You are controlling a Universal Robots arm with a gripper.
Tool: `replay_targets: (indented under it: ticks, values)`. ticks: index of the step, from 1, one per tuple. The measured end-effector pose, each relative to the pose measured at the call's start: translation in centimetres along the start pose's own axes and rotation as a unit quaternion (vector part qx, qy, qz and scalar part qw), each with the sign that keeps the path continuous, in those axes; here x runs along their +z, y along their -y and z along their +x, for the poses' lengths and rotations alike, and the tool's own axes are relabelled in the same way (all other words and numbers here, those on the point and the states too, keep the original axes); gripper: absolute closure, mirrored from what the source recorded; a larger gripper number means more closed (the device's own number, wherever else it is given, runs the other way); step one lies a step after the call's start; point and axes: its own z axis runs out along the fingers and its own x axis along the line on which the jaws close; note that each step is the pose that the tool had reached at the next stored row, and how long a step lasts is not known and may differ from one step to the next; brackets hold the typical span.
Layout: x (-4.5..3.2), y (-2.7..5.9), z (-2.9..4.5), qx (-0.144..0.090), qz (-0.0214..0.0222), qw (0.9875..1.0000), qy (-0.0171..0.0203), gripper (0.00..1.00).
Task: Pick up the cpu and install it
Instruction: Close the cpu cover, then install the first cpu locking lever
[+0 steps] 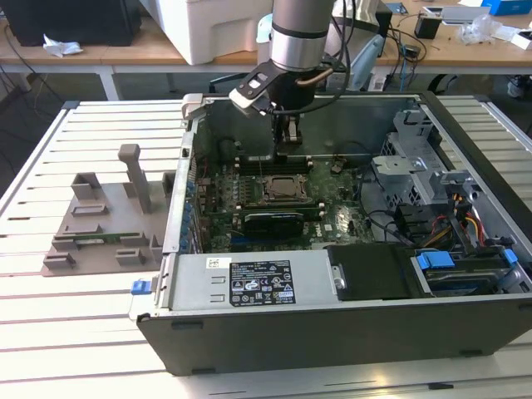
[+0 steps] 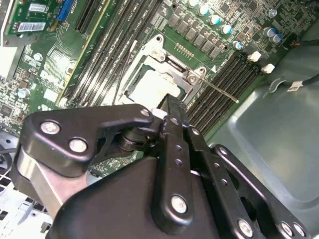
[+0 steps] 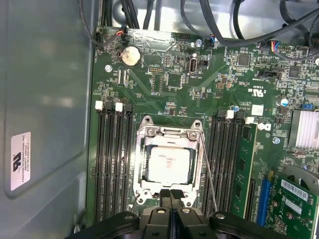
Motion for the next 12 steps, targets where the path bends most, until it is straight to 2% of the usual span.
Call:
replay_targets:
  ticks: [6, 7, 8, 10, 12]
  values:
    - [0.00, 0.00, 0.00, 0.000, 0.0000, 1.0000, -0.0001, 0.89]
    - [-0.01, 0.00, 0.00, -0.012, -0.0002, 0.9999, 0.0009, 0.89]
    - [0.00, 0.00, 0.00, -0.044, -0.0009, 0.9990, 0.0033, 0.89]
    - [0.00, 0.00, 0.00, -0.065, -0.0014, 0.9979, 0.0050, 0.89]
    - [0.00, 0.00, 0.00, -0.096, -0.0021, 0.9953, 0.0074, 0.89]
